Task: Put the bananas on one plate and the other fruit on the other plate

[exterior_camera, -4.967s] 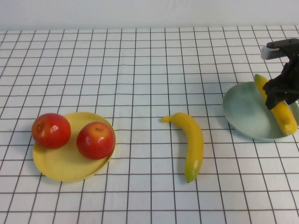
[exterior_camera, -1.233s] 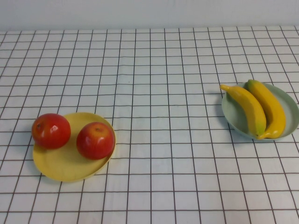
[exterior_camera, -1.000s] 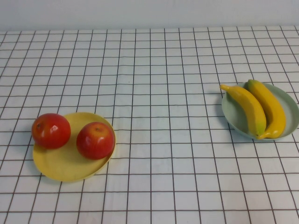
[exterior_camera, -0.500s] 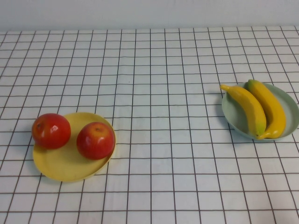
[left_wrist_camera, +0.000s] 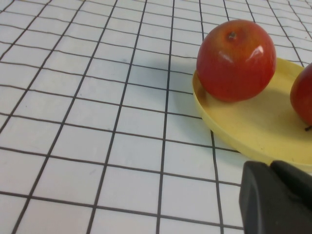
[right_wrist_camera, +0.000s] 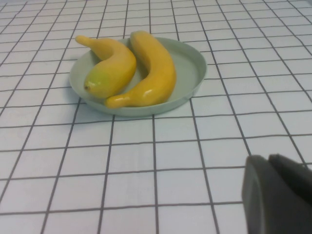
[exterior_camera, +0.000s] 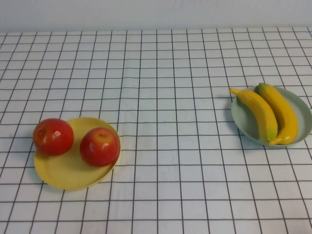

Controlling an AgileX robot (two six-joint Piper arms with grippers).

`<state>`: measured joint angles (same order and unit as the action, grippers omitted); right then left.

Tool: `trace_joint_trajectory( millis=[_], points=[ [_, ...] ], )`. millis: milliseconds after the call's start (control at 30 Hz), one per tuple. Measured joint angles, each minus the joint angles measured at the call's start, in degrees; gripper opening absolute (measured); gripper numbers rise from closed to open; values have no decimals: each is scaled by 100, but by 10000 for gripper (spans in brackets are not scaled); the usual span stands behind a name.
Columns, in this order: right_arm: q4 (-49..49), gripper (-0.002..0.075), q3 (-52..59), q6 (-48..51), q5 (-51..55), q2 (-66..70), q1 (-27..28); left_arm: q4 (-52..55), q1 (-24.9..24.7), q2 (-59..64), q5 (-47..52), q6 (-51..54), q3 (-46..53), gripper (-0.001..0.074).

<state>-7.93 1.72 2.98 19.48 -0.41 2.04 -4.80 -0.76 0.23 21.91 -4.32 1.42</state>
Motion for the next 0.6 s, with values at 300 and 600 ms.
trace_joint_trajectory(
  millis=[300,600],
  points=[
    [-99,-15,0,0,4,0,0,0,0,0,0,0,0,-4],
    [-120,-15,4,0,13,-2,0,0,0,0,0,0,0,-4]
  ],
)
